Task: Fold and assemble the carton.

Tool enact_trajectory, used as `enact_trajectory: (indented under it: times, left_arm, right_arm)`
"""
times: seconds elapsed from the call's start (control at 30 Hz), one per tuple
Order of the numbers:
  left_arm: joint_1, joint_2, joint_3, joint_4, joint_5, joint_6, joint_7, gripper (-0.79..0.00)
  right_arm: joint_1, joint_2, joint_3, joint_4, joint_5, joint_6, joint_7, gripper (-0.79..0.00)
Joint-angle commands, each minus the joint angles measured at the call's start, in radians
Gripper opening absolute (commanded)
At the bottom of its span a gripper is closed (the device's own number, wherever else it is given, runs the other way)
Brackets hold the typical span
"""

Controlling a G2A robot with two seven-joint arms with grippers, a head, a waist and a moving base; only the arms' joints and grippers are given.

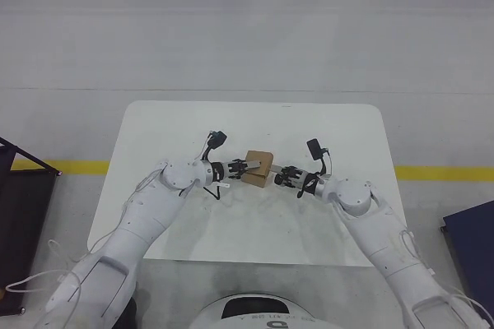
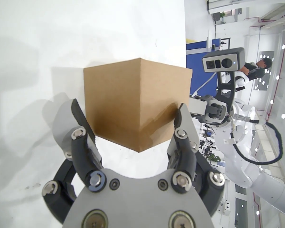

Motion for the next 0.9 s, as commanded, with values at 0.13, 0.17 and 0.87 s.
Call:
enact_trajectory:
  times: [0.13, 0.17, 0.87]
  left_arm:
    - [-0.005, -0.002, 0.002, 0.022, -0.012, -0.024, -0.002, -0.009]
    - [-0.006, -0.003, 0.002, 0.025, -0.013, -0.026, -0.002, -0.015]
    - [-0.032, -0.013, 0.016, 0.083, -0.04, -0.061, -0.016, -0.099]
  right_arm:
    - [0.007, -0.002, -0.012, 0.0, -0.007, 0.011, 0.002, -0.422]
    - [0.008, -0.003, -0.015, 0.0, -0.01, 0.011, 0.002, -0.422]
    - [0.022, -0.007, -0.038, -0.007, -0.022, 0.019, 0.001, -0.422]
